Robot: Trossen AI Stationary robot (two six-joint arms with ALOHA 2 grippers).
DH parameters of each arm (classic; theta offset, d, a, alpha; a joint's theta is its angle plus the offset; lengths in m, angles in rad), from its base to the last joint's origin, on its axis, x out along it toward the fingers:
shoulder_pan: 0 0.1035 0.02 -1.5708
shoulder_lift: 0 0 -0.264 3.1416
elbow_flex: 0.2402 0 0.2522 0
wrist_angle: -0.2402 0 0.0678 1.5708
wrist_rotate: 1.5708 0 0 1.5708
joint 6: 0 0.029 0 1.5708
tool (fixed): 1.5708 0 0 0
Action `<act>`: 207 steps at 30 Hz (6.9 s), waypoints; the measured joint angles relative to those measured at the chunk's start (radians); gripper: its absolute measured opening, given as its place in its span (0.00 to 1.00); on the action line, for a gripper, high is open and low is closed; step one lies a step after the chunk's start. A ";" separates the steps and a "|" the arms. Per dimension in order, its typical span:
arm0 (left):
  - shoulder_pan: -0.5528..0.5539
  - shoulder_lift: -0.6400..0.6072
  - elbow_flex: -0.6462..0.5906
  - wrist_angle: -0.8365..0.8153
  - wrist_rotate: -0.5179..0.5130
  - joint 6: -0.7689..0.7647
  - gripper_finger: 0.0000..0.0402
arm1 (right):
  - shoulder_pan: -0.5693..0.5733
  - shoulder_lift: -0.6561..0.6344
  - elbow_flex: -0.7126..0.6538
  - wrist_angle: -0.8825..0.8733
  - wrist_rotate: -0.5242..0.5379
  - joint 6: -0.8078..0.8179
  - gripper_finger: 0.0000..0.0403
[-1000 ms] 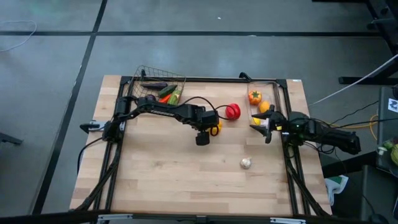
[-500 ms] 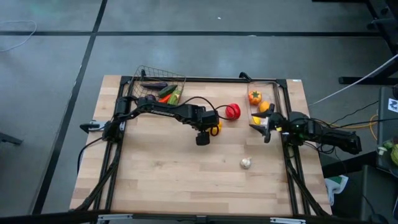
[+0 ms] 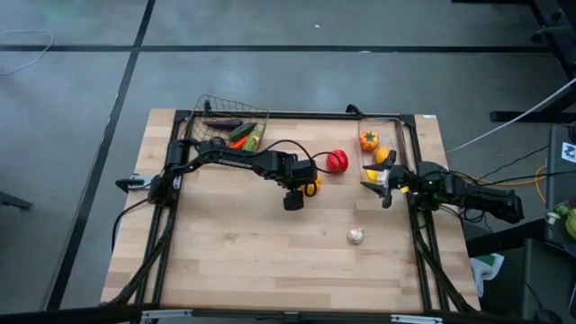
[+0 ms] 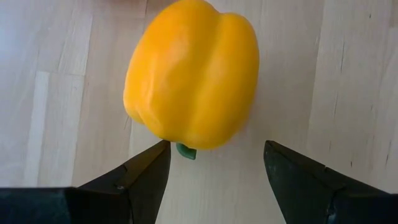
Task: Sort produce into baskets
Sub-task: Put the yellow bell pepper into the silver wire basket
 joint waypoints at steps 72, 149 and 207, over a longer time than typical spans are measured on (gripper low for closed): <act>0.084 -0.015 0.001 0.138 0.190 0.292 0.97 | 0.000 0.035 -0.066 0.180 0.001 0.005 0.63; 0.063 0.068 0.110 0.069 0.111 0.234 0.80 | 0.000 0.035 -0.066 0.192 -0.017 0.006 0.63; 0.642 -0.172 0.121 -0.510 0.066 0.010 0.80 | 0.000 0.035 -0.066 0.191 -0.017 0.005 0.63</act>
